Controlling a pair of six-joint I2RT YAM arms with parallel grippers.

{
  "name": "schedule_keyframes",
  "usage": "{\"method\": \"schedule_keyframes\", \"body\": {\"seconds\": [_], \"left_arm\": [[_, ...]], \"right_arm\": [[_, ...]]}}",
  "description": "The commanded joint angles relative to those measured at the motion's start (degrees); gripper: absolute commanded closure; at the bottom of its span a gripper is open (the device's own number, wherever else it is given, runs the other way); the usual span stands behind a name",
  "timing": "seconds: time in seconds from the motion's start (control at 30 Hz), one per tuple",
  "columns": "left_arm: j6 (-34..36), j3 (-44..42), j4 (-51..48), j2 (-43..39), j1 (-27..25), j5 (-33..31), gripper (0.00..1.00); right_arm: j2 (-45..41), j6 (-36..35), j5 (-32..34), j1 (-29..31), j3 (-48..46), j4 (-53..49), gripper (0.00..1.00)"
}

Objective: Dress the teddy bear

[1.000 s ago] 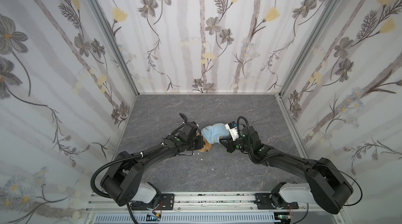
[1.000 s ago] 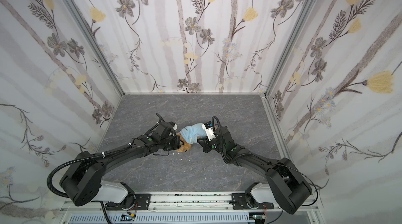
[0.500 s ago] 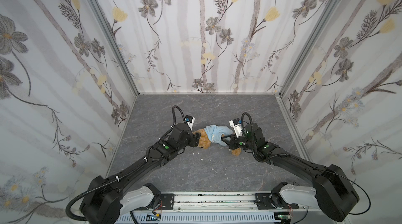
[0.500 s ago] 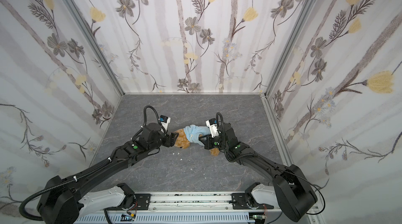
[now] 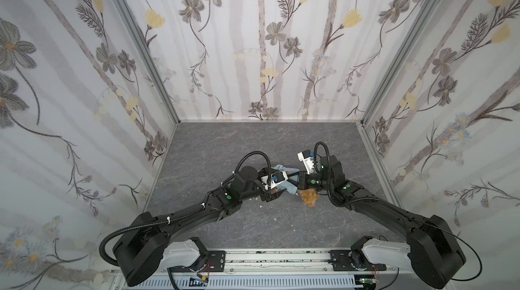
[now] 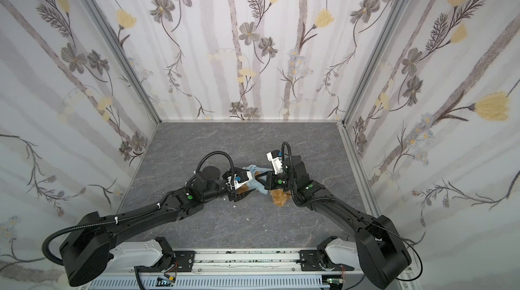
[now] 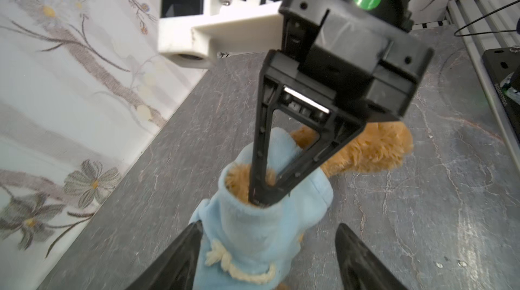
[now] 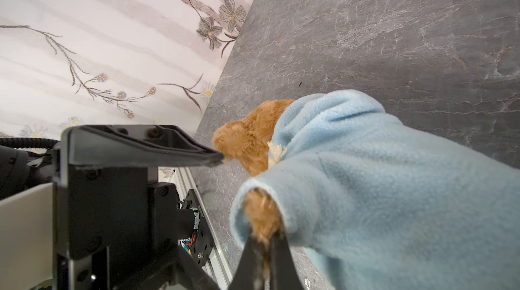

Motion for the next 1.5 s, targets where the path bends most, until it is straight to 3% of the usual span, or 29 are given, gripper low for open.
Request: {"method": "schedule_keyframes", "body": {"seconds": [0.0, 0.2, 0.4, 0.53, 0.77, 1.2, 1.3, 1.47], "left_arm": [[4.64, 2.32, 5.08, 4.19, -0.12, 1.19, 0.32], [4.51, 4.63, 6.87, 9.26, -0.1, 0.39, 0.49], [4.13, 3.54, 8.48, 11.58, 0.34, 0.53, 0.72], [2.7, 2.55, 9.33, 12.59, 1.29, 0.66, 0.75], [0.91, 1.71, 9.52, 14.7, 1.68, -0.3, 0.73], [-0.98, 1.29, 8.3, 18.23, 1.78, -3.34, 0.68], [-3.17, 2.44, 8.2, 17.97, 1.73, -2.39, 0.6], [-10.93, 6.54, 8.03, 14.87, 1.74, 3.33, 0.36]], "right_arm": [[-0.46, 1.05, -2.14, 0.01, 0.61, 1.98, 1.0], [-1.08, 1.28, -2.72, -0.04, 0.04, 2.57, 1.0], [-3.11, 3.93, -4.88, -1.21, -1.77, 5.8, 1.0], [-5.46, 6.37, -6.39, -2.71, -2.91, 9.03, 1.0], [-8.19, 12.91, -8.76, -3.82, -4.82, 17.83, 1.0], [-11.5, 18.31, -9.61, -6.01, -5.02, 22.82, 1.0], [-10.91, 17.23, -8.59, -6.15, -5.39, 21.82, 1.0], [-8.35, 16.43, -5.59, -7.57, -7.81, 19.46, 1.0]]}}
